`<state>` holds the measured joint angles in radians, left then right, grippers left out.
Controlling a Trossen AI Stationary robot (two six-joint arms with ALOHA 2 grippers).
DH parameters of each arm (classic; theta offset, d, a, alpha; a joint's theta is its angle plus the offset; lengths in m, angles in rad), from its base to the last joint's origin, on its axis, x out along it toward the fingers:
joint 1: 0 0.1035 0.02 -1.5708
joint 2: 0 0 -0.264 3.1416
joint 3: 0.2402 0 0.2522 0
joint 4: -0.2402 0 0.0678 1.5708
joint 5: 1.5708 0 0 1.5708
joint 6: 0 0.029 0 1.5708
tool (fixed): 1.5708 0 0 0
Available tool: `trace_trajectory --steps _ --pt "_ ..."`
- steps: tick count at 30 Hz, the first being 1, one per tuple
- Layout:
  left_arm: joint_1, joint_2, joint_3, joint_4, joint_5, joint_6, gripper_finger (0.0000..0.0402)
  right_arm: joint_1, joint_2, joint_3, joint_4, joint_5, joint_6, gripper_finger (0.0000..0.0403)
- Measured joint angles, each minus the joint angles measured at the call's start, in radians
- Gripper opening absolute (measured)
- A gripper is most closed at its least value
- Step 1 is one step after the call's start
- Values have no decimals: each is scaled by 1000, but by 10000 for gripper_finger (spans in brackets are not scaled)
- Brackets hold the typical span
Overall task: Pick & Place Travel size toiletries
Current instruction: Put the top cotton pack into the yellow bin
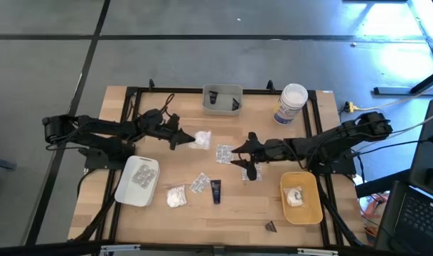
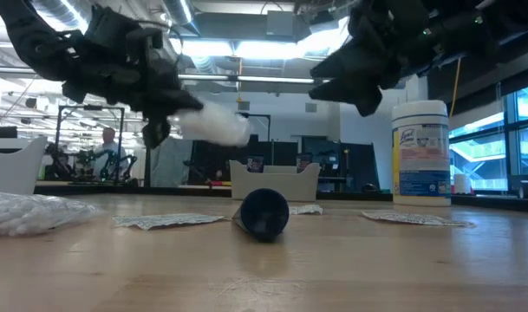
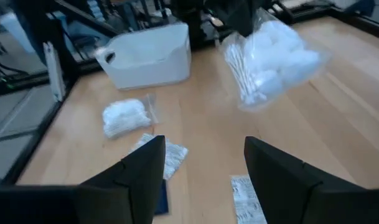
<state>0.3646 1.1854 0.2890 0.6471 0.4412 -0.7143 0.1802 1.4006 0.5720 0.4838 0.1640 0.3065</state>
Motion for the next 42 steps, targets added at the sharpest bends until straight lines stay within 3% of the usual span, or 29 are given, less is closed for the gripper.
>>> trace_trajectory --steps 9,23,34,42 --pt "-76 0 2 248 7 77 2 -58 0 0 90 -78 1 234" --pt "-204 12 145 205 -13 365 2 -94 -1 0 270 -130 26 253" --pt "-220 182 284 189 2 415 2 -93 -1 0 316 -139 26 241" --pt "-218 205 328 187 57 439 2 -93 -1 0 314 -155 25 237"
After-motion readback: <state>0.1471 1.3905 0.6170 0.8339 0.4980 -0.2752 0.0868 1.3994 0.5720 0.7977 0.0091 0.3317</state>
